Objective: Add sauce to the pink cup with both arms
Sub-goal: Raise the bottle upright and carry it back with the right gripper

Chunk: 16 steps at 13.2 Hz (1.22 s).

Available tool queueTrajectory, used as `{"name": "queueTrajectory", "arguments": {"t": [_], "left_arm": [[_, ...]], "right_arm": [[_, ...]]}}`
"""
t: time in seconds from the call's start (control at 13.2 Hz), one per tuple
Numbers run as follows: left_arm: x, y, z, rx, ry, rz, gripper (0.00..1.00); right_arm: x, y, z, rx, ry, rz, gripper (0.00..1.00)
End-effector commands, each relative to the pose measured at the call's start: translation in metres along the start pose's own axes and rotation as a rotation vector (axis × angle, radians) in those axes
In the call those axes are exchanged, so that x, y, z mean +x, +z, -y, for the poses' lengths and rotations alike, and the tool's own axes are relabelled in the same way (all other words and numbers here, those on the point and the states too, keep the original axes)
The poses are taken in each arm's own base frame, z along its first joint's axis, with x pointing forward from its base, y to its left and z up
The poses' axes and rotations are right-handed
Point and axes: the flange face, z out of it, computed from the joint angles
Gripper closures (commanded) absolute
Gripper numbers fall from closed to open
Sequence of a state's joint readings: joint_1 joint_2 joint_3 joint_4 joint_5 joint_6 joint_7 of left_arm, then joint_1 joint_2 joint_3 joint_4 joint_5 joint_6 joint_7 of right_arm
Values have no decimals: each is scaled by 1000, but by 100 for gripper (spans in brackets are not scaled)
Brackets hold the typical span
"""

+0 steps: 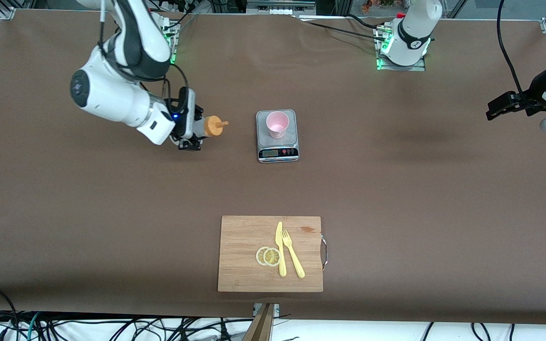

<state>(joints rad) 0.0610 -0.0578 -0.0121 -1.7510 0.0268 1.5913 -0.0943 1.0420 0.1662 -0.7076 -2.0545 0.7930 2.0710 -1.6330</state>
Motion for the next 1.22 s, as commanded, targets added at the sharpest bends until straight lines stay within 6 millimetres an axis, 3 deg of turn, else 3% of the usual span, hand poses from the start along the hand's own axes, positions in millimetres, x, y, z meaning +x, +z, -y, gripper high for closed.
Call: {"name": "queueTrajectory", "arguments": {"t": [0.0,0.3,0.61,1.14], "left_arm": [[-1,-4,3,5,9,2,0],[-1,-4,3,5,11,2,0],[-1,-4,4,5,9,2,0],[-2,-6,3,5,5,-1,0]], "right_arm": [[-23,-13,-3,35,-56,-96,100],[-70,-21,-12,90,-132,-243,100],[-131,-19,-17,140,-204,-356,100],[-242,19,-12,197,-329,-598,100]]}}
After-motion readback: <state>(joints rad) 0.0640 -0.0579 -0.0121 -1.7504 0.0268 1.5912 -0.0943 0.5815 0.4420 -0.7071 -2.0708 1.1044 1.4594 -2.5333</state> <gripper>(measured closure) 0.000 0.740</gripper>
